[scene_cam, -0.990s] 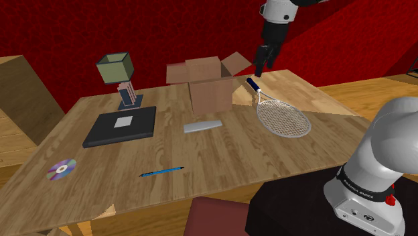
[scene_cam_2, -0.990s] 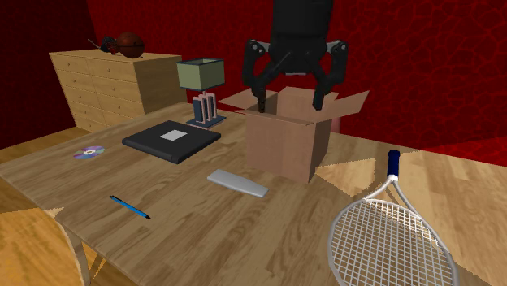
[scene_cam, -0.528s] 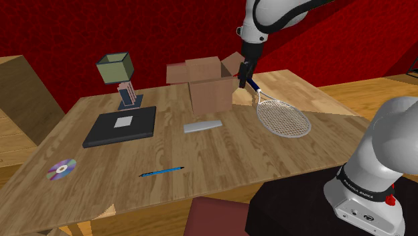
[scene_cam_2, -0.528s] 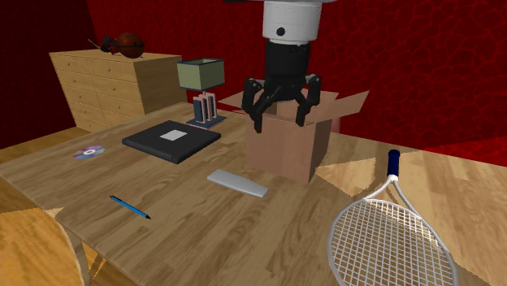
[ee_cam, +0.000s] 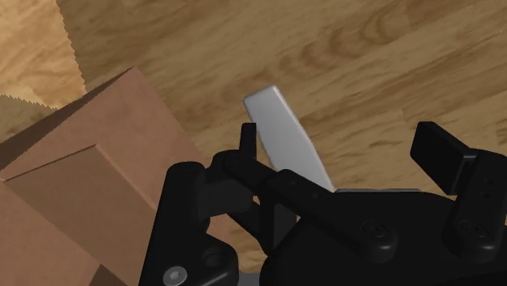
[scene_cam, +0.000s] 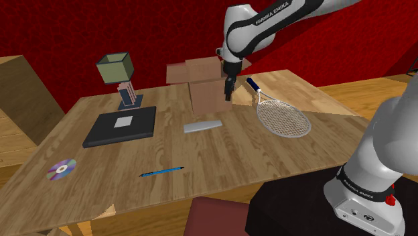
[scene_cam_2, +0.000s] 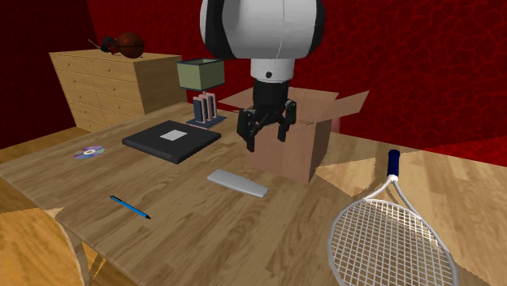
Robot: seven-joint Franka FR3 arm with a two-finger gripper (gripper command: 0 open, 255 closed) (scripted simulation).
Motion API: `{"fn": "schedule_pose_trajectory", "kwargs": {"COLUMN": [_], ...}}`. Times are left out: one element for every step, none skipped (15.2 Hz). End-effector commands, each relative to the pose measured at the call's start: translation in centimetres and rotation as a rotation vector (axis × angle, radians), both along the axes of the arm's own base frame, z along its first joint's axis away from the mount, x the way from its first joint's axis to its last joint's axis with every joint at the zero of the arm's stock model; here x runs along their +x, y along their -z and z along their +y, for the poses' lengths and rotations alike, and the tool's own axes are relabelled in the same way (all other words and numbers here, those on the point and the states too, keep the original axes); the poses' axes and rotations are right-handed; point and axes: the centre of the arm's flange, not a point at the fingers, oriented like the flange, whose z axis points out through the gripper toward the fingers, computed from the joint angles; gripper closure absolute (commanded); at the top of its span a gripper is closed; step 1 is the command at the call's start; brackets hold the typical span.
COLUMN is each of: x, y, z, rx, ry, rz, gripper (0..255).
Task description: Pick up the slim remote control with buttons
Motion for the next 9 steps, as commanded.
{"fn": "schedule_pose_trajectory", "kwargs": {"x": [1.9,2.8,3.7,4.6,5.4,6.2,7.1,7.9,8.7], "y": [2.1,3.1,4.1,5.1,6.0,7.0,8.0,9.0,10.0], "z": [0.6,0.9,1.3,1.7,2.1,2.5,2.9,3.4,3.9], "rx": [-0.004,-0.006,-0.008,-0.01,-0.012,-0.014,-0.016,-0.018,-0.02], "ry": [-0.059,-0.088,-0.116,-0.145,-0.173,-0.201,-0.23,-0.258,-0.287], "rz": [0.006,0.01,0.013,0.016,0.019,0.023,0.026,0.029,0.032], "gripper": [0,0,0,0,0,0,0,0,0]}}
